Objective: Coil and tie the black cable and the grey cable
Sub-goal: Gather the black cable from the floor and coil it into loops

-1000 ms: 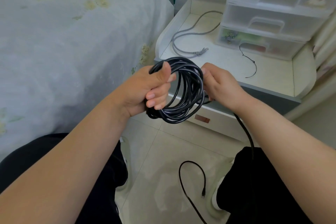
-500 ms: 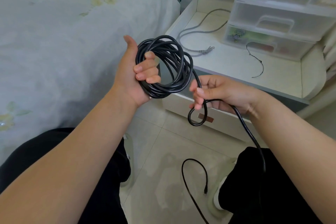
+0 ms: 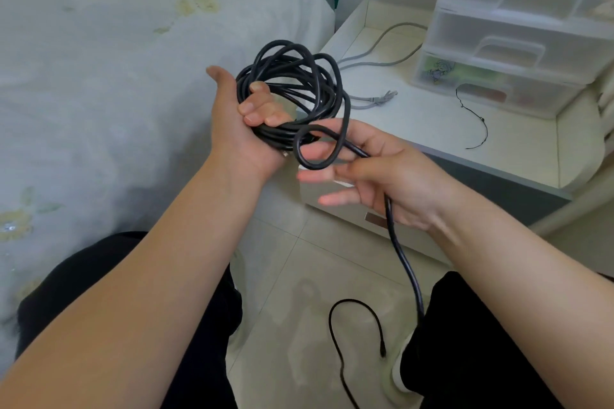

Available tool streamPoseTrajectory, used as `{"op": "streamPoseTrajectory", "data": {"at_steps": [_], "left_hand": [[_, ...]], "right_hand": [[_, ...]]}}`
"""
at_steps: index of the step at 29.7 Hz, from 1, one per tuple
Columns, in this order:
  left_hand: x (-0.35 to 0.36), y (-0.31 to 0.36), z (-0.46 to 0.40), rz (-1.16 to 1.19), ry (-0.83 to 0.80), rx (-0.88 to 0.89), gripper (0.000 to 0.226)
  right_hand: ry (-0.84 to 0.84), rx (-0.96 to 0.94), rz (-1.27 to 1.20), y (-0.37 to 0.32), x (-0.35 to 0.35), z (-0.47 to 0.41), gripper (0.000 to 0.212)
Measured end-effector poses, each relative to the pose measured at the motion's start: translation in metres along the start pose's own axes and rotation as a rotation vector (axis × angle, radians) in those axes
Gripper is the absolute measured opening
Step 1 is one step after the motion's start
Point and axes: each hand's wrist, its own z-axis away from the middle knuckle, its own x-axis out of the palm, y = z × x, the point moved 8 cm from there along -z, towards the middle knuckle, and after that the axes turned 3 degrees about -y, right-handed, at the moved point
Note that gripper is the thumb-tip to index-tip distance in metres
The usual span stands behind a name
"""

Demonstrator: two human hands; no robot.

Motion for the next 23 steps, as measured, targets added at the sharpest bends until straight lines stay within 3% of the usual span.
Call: {"op": "streamPoseTrajectory", "data": {"at_steps": [2, 5, 8, 10, 12, 14, 18, 23], "left_hand": [[-0.003, 0.004, 0.001, 0.027, 0.054, 0.048, 0.06], [-0.006, 0.003, 0.002, 0.038, 0.111, 0.097, 0.06], [-0.008, 0.007, 0.004, -0.032, 0.176, 0.187, 0.06], [-0.006, 0.011, 0.006, -0.129, 0.197, 0.271, 0.059], [-0.002, 0.014, 0.01, -0.247, 0.194, 0.343, 0.057], [0.0, 0.017, 0.014, -0.379, 0.211, 0.403, 0.057], [0.004, 0.014, 0.019, -0.548, 0.203, 0.453, 0.055], [0.0, 0.005, 0.018, -0.523, 0.166, 0.377, 0.055]], "right_hand": [[0.22, -0.126, 0.376, -0.007, -0.003, -0.004, 0.034], [0.515, -0.305, 0.616, -0.015, -0.008, 0.004, 0.02], [0.695, -0.284, 1.106, -0.016, -0.01, 0.002, 0.04], [0.71, -0.219, 1.166, -0.013, -0.013, -0.004, 0.051], [0.72, -0.191, 0.901, -0.009, -0.017, -0.008, 0.063], [0.765, -0.129, 0.468, 0.002, -0.024, -0.01, 0.075], [0.863, 0.006, -0.294, 0.035, -0.044, -0.009, 0.049], [0.941, -0.04, -0.59, 0.037, -0.062, -0.004, 0.015]]}}
